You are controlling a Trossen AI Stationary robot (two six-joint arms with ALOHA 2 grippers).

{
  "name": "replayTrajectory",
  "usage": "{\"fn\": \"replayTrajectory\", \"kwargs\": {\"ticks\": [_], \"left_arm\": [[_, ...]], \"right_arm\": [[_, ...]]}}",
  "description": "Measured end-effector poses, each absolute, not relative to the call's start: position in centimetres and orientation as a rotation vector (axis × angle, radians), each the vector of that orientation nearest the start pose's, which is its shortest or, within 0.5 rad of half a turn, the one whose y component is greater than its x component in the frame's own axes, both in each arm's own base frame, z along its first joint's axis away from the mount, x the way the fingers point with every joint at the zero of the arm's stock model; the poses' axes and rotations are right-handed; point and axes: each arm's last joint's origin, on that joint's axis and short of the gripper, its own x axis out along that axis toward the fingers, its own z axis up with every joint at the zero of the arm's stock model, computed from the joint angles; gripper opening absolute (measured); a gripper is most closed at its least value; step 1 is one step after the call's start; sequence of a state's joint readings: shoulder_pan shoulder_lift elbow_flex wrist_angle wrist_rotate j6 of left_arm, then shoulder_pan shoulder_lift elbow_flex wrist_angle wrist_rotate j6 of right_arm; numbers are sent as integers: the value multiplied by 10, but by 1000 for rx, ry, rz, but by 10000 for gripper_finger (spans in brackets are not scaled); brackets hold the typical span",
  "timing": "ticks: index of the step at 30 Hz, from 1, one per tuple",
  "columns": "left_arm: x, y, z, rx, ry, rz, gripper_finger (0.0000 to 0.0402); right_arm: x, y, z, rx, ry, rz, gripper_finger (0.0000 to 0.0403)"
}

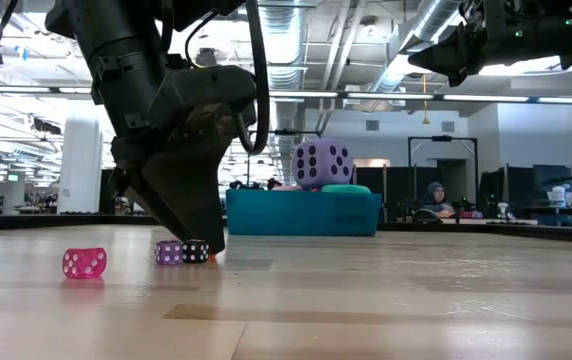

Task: Pick & Place Dice
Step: Put the small orange dice into the blue bin

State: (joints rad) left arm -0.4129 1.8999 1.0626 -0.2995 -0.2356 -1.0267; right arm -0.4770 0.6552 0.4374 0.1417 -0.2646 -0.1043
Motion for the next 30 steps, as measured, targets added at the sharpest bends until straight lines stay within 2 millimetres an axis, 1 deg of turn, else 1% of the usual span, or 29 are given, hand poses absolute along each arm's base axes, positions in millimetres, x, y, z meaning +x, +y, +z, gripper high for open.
{"fn": "replayTrajectory", "kwargs": {"ticks": [8,15,20,25,30], "left_arm": [[327,-136,124,-560,1030,396,48],[327,-136,125,-562,1031,393,56],[327,-134,128,-553,1032,376,52],[325,-125,143,-525,1010,367,52],[328,-106,163,-438,918,411,52]], "right_arm": [[144,-66,263,-76,82,-208,0],[144,-66,263,-76,82,-208,0],[144,-66,263,-76,82,-208,0],[144,-66,263,-77,81,-209,0],[144,-66,263,-78,79,-209,0]]}}
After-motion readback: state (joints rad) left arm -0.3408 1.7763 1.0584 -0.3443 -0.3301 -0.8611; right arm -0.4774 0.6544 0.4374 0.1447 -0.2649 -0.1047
